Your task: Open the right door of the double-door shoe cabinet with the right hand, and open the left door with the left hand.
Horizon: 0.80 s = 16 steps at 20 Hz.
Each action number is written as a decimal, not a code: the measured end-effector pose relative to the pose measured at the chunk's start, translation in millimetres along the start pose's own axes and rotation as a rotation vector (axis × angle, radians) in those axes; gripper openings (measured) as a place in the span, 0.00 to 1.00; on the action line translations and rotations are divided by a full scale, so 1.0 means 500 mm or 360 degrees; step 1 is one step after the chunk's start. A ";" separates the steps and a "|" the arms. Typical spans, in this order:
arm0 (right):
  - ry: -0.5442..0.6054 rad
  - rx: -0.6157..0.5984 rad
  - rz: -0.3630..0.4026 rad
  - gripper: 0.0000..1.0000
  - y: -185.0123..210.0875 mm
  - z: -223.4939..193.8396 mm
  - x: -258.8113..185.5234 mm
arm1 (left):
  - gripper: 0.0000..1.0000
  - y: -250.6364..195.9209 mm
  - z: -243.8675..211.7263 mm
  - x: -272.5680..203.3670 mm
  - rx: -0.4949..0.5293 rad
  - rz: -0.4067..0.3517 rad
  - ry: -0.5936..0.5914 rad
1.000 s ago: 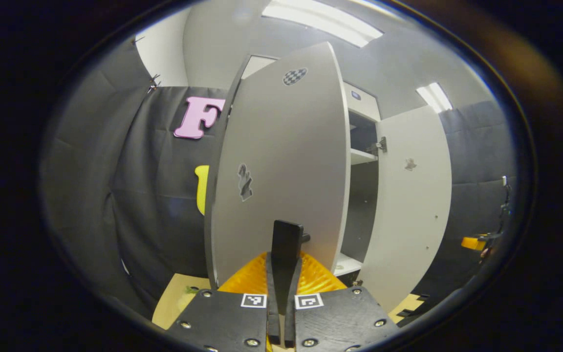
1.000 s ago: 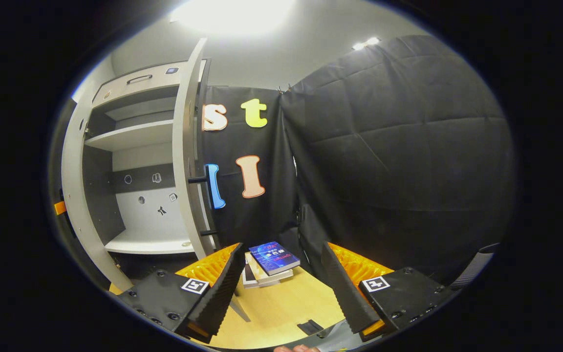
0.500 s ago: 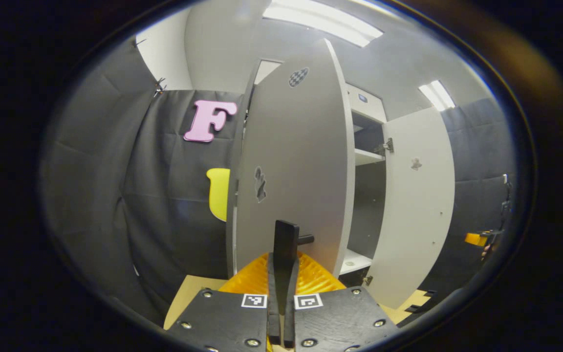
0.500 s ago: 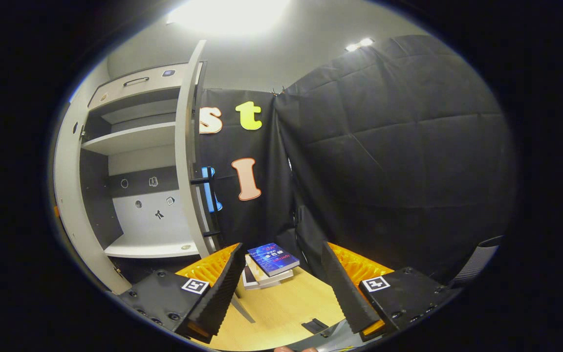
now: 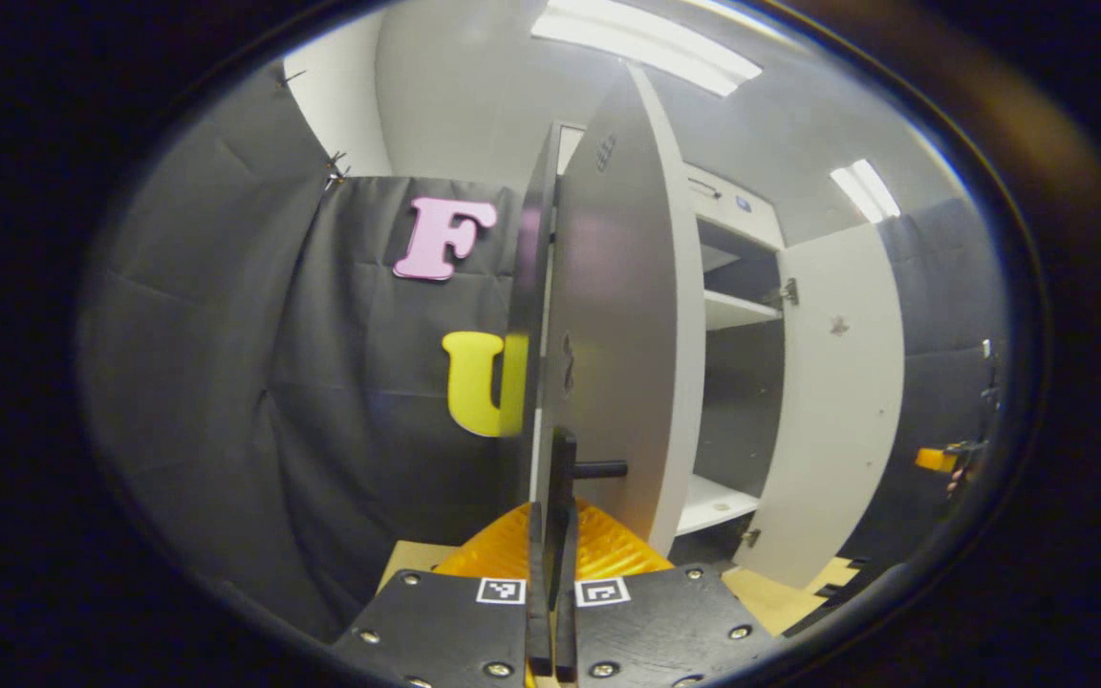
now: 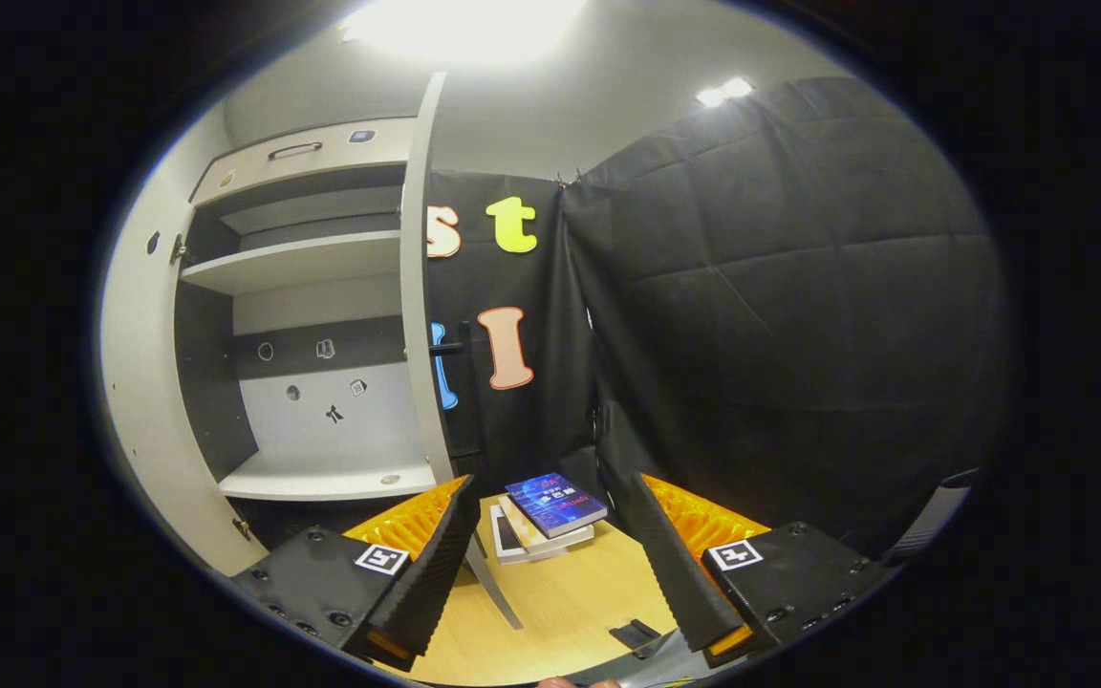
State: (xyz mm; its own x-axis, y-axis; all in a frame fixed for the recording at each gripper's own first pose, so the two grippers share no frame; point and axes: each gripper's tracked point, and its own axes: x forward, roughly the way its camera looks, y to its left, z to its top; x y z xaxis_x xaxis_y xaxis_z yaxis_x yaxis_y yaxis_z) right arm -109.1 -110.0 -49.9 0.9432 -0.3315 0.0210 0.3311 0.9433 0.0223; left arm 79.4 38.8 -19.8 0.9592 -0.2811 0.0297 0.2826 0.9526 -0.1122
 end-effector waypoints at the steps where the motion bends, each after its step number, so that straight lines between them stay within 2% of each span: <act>1: 0.0010 -0.0014 0.0003 0.98 0.008 -0.001 -0.004 | 0.02 0.000 -0.002 0.002 0.0037 0.0023 0.0001; 5: 0.0014 0.0025 0.0019 0.98 0.030 0.005 -0.007 | 0.05 -0.003 -0.025 0.010 0.0132 0.0080 0.0054; 8: 0.0008 0.0124 0.0038 0.98 0.046 0.008 0.006 | 0.04 -0.008 -0.042 -0.017 0.0089 0.0170 0.0134; 10: -0.0007 0.0152 0.0107 0.98 0.074 0.014 0.021 | 0.04 -0.016 -0.029 -0.048 0.0118 0.0225 0.0150; 13: 0.0005 0.0076 0.0206 0.98 0.102 0.016 0.036 | 0.02 -0.033 0.010 -0.094 0.0209 0.0327 0.0132; 16: -0.0034 0.0037 0.0303 0.98 0.119 0.032 0.037 | 0.04 -0.090 0.064 -0.132 0.0213 0.0348 0.0013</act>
State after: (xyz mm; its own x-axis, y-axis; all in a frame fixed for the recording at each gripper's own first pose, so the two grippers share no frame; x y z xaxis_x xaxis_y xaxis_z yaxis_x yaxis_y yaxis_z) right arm -72.4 -60.0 -32.1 0.9879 -0.1476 0.0480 0.1458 0.9885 0.0389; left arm 3.7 18.0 15.1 0.9977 -0.0670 0.0111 0.0668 0.9976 0.0175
